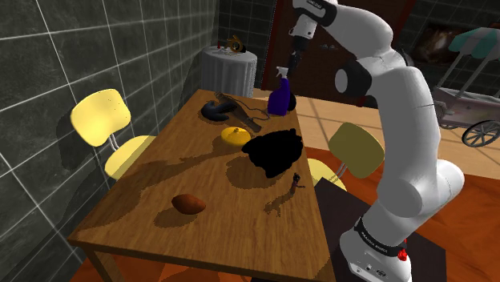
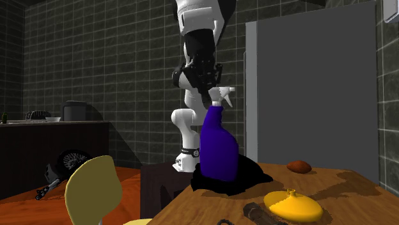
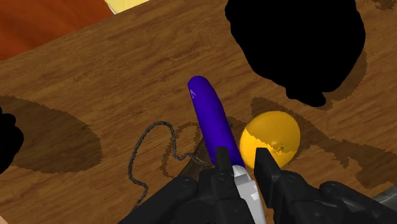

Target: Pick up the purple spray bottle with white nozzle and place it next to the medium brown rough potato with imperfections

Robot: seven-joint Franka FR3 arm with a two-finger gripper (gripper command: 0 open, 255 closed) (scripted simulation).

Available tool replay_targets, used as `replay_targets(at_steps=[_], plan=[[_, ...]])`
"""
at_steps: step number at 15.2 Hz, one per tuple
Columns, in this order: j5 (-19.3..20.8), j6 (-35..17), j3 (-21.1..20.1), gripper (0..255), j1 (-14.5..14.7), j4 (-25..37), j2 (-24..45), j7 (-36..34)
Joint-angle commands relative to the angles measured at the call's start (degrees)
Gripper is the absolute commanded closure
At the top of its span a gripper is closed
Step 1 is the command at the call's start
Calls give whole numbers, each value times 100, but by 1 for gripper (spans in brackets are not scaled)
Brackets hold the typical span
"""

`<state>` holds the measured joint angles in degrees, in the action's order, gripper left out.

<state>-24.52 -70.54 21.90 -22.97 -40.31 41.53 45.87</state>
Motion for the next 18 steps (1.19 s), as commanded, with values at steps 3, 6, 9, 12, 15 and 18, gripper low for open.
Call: replay_targets(at_steps=[3, 6, 9, 12, 15, 18], plan=[[19, 7, 50, 255, 171, -205, -212, -78], [256, -626, 172, 255, 869, -1708, -1095, -205], [442, -1034, 157, 255, 1368, -2636, -1693, -472], [592, -1351, 93, 255, 1784, -3330, -2170, -796], [715, -1615, -11, 255, 2142, -3876, -2563, -1153], [810, -1840, -140, 255, 2459, -4313, -2888, -1529]])
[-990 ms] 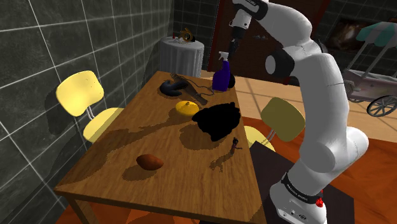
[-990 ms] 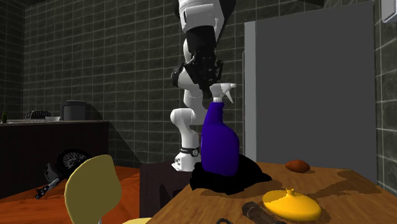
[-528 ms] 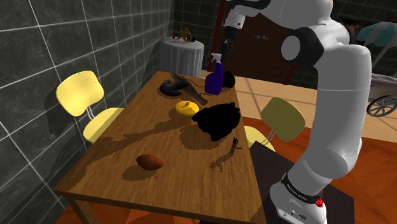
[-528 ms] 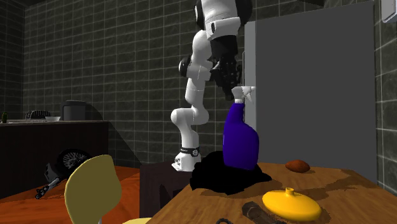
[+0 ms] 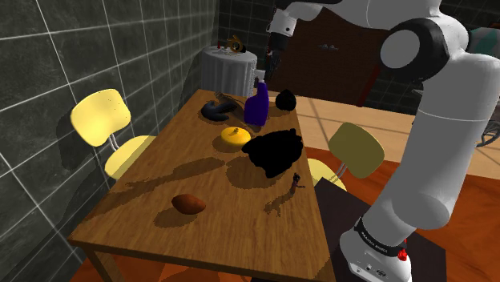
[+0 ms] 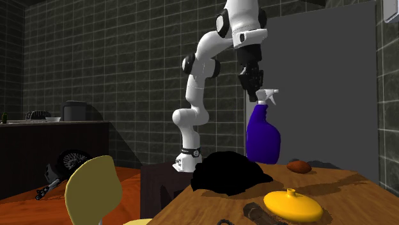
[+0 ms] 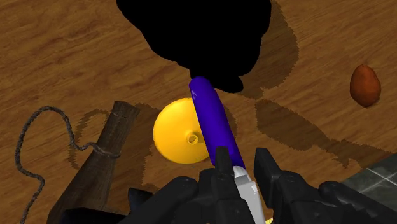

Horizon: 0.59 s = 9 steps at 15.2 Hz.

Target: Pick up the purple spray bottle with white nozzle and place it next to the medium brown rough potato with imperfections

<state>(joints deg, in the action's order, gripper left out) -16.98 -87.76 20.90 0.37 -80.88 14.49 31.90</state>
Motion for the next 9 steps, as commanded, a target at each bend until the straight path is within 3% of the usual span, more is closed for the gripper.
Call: replay_targets(at_steps=[1, 9], plan=[[82, -186, -87, 255, 225, -381, -277, -260], [206, -638, -528, 255, 916, -1063, -790, -1298]])
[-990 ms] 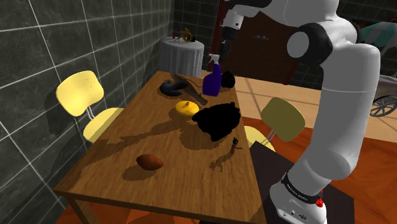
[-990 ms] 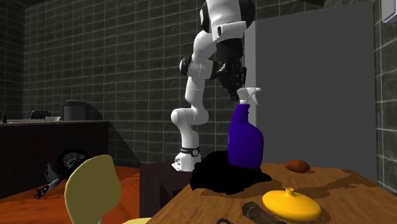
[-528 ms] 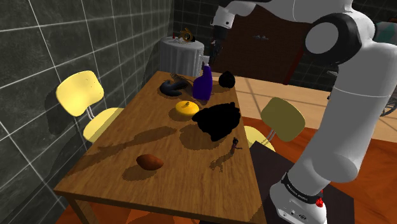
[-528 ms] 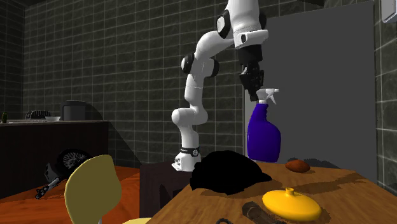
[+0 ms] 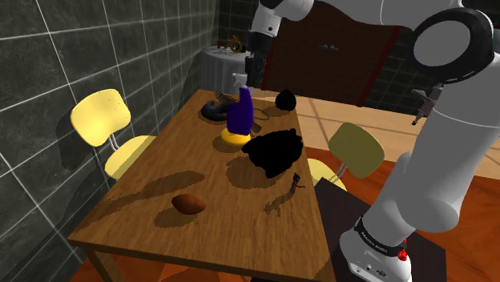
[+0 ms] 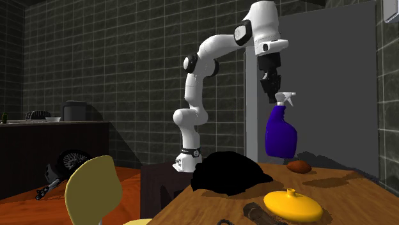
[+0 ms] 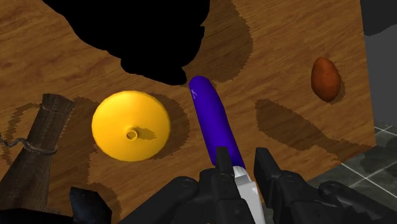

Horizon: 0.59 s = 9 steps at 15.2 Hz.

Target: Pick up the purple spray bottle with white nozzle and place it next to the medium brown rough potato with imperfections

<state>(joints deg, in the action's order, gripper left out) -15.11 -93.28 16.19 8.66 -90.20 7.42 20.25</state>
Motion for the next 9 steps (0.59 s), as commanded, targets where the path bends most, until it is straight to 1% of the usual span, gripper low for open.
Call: replay_targets(at_steps=[1, 9], plan=[[26, -134, -116, 255, 165, -181, -119, -262], [44, -448, -596, 255, 754, -306, -189, -1286]])
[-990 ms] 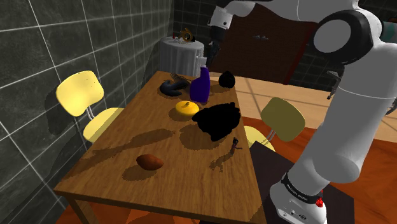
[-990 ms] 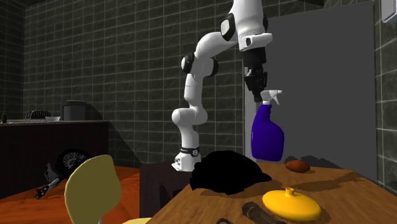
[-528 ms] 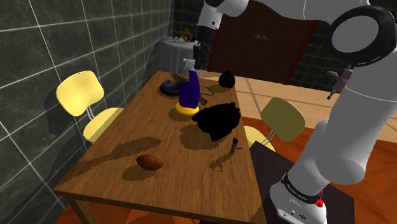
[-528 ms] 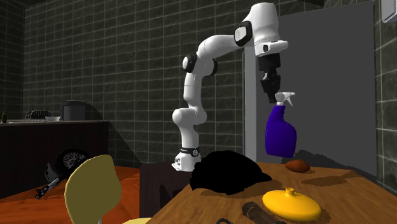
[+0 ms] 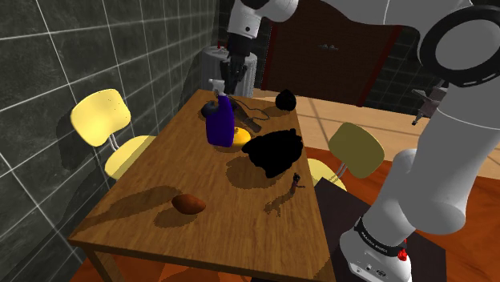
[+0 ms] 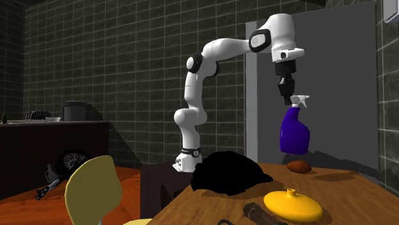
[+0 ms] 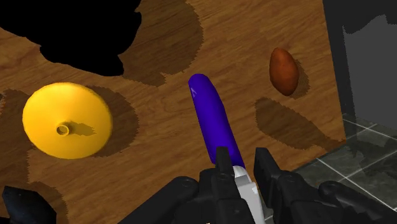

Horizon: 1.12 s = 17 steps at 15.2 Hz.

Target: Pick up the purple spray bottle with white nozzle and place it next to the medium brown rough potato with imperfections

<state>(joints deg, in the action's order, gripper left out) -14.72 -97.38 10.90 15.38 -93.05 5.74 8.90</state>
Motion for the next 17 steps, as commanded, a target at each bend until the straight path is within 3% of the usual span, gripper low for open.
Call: replay_targets(at_steps=[1, 9, 17], plan=[[6, -70, -125, 255, 155, -3, -4, -278], [26, -249, -567, 255, 716, 406, 342, -1272], [117, -239, -931, 255, 1278, 1363, 1065, -2241]])
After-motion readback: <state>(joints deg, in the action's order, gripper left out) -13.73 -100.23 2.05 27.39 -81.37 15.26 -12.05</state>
